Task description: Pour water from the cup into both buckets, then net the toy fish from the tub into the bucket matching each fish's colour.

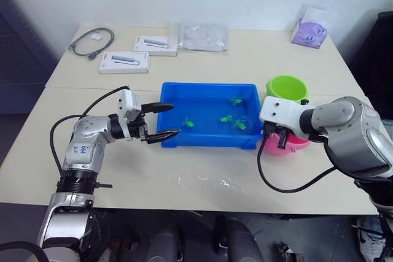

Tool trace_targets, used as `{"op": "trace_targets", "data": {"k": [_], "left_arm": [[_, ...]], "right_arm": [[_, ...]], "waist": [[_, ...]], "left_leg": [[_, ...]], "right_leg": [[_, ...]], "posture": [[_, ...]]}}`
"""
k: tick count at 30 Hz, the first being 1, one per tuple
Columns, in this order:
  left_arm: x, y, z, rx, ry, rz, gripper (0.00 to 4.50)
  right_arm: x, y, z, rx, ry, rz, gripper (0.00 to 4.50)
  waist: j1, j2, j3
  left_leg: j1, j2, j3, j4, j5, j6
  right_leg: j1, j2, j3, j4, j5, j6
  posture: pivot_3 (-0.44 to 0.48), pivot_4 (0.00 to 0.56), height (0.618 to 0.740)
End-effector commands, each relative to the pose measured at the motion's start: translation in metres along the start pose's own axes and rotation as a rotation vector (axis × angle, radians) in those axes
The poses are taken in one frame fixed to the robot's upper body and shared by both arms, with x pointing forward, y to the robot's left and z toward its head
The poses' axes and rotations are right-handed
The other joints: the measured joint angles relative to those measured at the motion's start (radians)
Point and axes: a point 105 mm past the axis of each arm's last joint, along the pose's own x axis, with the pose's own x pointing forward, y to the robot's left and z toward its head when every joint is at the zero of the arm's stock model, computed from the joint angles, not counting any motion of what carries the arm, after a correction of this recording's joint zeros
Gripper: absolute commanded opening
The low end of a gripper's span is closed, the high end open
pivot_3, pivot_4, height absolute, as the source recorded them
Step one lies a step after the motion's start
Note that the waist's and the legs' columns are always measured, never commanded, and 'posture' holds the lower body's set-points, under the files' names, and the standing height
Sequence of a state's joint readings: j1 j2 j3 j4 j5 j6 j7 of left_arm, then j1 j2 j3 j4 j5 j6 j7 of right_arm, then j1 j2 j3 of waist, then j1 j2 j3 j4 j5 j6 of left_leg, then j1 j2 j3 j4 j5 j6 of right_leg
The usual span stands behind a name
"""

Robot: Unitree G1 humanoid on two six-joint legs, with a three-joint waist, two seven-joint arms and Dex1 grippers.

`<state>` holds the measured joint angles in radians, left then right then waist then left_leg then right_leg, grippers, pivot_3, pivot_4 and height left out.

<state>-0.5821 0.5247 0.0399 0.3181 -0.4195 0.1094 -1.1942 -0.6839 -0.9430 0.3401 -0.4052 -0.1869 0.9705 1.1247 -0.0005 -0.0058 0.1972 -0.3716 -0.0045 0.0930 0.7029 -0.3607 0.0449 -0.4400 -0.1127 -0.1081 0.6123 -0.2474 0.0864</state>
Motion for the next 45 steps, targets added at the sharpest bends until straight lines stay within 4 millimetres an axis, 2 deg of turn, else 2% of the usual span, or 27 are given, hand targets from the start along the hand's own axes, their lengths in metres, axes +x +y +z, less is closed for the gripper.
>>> {"op": "trace_targets", "data": {"k": [1,6,18,21,26,29,36,40,45], "left_arm": [[-0.002,0.0,0.012,0.045,-0.026,0.008,4.49],[-0.003,0.0,0.012,0.046,-0.027,0.017,4.49],[-0.006,-0.003,0.011,0.047,-0.024,0.022,4.49],[-0.005,-0.003,0.016,0.035,-0.058,0.03,4.49],[-0.002,0.001,0.028,0.029,-0.117,0.051,4.49],[0.003,0.001,0.034,0.029,-0.139,0.046,4.49],[0.019,0.0,0.038,0.019,-0.153,0.018,4.49],[0.036,-0.004,0.039,0.032,-0.148,-0.04,4.49],[0.044,-0.006,0.038,0.038,-0.143,-0.059,4.49]], "right_arm": [[-0.017,-0.013,0.008,0.035,-0.055,-0.051,0.0],[-0.025,-0.013,0.003,0.114,-0.096,-0.047,0.0],[-0.044,-0.012,0.007,0.329,-0.335,-0.096,0.0],[-0.051,-0.01,0.002,0.382,-0.372,-0.112,0.0],[-0.065,-0.019,-0.008,0.488,-0.477,-0.246,0.0],[-0.077,-0.034,-0.015,0.46,-0.539,-0.397,0.0],[-0.084,-0.062,-0.058,0.322,-0.425,-0.644,0.0],[-0.078,-0.072,-0.073,0.204,-0.352,-0.72,0.0],[-0.066,-0.074,-0.082,0.128,-0.326,-0.74,0.0]], "waist": [[0.0,0.0,0.0],[0.001,0.0,0.0],[0.002,0.0,0.0],[0.002,0.0,0.0],[0.005,0.0,0.0],[0.005,0.0,0.0],[0.006,0.0,0.0],[0.005,0.0,0.0],[-0.002,0.0,0.0]], "left_leg": [[0.0,0.0,0.0,0.0,0.0,0.0],[0.0,0.0,0.0,0.0,0.0,0.0],[0.0,0.0,0.0,0.0,0.0,0.0],[0.0,0.0,0.0,0.0,0.0,0.0],[0.0,0.0,0.0,0.0,0.0,0.0],[0.001,0.0,0.0,0.0,0.0,0.0],[0.001,-0.002,0.002,-0.001,0.0,0.0],[0.002,-0.002,0.002,-0.001,0.0,0.001],[0.002,-0.001,0.002,-0.001,0.001,0.0]], "right_leg": [[0.0,0.0,0.0,0.0,0.0,0.0],[0.0,0.0,0.0,0.0,0.0,0.0],[0.0,-0.001,0.0,0.0,0.0,0.0],[0.0,0.0,0.0,0.0,0.0,0.0],[0.001,-0.001,0.001,0.0,0.0,0.0],[0.001,0.0,0.001,0.0,0.0,0.0],[0.001,0.003,0.001,0.001,0.0,0.0],[0.001,0.003,0.002,0.001,0.0,0.001],[0.001,0.004,0.002,0.001,0.0,0.001]], "posture": [[0.0,0.15,0.74],[0.0,0.15,0.74],[0.0,0.15,0.74],[0.0,0.15,0.74],[0.0,0.15,0.74],[0.0,0.15,0.74],[0.0,0.15,0.74],[0.0,0.15,0.74],[0.0,0.15,0.74]]}}
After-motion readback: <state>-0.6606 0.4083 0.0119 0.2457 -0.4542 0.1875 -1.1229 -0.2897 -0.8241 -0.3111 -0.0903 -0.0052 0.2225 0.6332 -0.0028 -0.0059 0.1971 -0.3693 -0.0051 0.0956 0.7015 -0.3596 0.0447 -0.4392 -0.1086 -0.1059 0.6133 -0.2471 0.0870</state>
